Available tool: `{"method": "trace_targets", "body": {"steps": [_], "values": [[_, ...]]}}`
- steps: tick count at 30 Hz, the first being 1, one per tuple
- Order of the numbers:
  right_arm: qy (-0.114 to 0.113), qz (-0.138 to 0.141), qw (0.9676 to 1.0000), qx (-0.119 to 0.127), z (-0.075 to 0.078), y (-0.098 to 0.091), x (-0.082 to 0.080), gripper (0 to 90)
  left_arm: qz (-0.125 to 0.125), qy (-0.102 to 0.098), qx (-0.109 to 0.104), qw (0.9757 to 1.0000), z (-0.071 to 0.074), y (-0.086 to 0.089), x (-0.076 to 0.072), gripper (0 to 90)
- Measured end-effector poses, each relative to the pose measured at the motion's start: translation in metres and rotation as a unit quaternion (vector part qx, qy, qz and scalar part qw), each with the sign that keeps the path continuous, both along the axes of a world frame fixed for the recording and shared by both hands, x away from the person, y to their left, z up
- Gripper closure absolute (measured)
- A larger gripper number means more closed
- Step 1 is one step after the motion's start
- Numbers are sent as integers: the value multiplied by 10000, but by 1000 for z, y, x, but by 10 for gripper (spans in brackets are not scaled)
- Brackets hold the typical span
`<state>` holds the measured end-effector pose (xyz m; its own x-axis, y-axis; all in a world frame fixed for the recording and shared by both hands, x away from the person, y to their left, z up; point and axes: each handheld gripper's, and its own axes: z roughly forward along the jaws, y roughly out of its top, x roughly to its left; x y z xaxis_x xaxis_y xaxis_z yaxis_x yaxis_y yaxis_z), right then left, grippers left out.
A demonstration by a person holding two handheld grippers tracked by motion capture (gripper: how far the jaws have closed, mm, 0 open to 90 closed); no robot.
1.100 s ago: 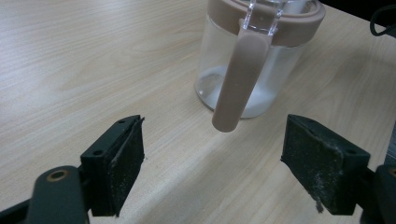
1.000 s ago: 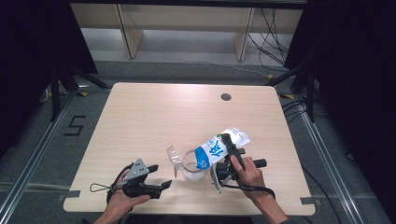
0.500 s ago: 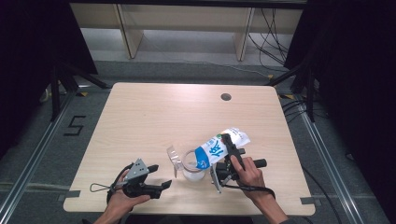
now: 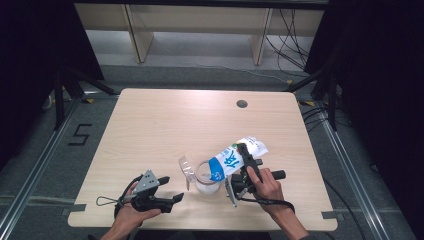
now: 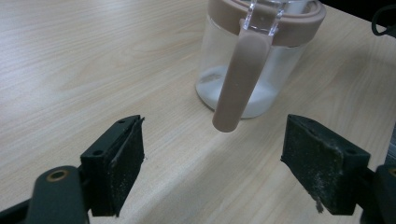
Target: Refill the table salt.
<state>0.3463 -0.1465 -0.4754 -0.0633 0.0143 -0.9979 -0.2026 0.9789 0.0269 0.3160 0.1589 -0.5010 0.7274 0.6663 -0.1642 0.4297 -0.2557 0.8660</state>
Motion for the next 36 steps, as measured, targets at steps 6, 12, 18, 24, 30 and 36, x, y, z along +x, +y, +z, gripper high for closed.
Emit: {"method": "trace_targets", "body": {"steps": [6, 12, 18, 24, 30, 36], "values": [[-43, 26, 10000, -72, 1, 0, 0, 574, 5, 12, 25, 10000, 0, 0, 0, 203], [75, -33, 9998, 194, -2, 0, 0, 576, -11, 9, 27, 10000, 0, 0, 0, 203], [59, -48, 9998, 205, -2, -1, 0, 578, -8, 18, 47, 10000, 0, 0, 0, 202], [51, 12, 9998, 211, -3, -1, 2, 581, -8, 19, 47, 10000, 0, 0, 0, 203], [19, -35, 9999, 119, -1, 0, 0, 584, -19, 16, 30, 10000, 0, 0, 0, 203], [19, -22, 9999, 148, -1, 0, 0, 586, 1, 12, 22, 10000, 0, 0, 0, 203]]}}
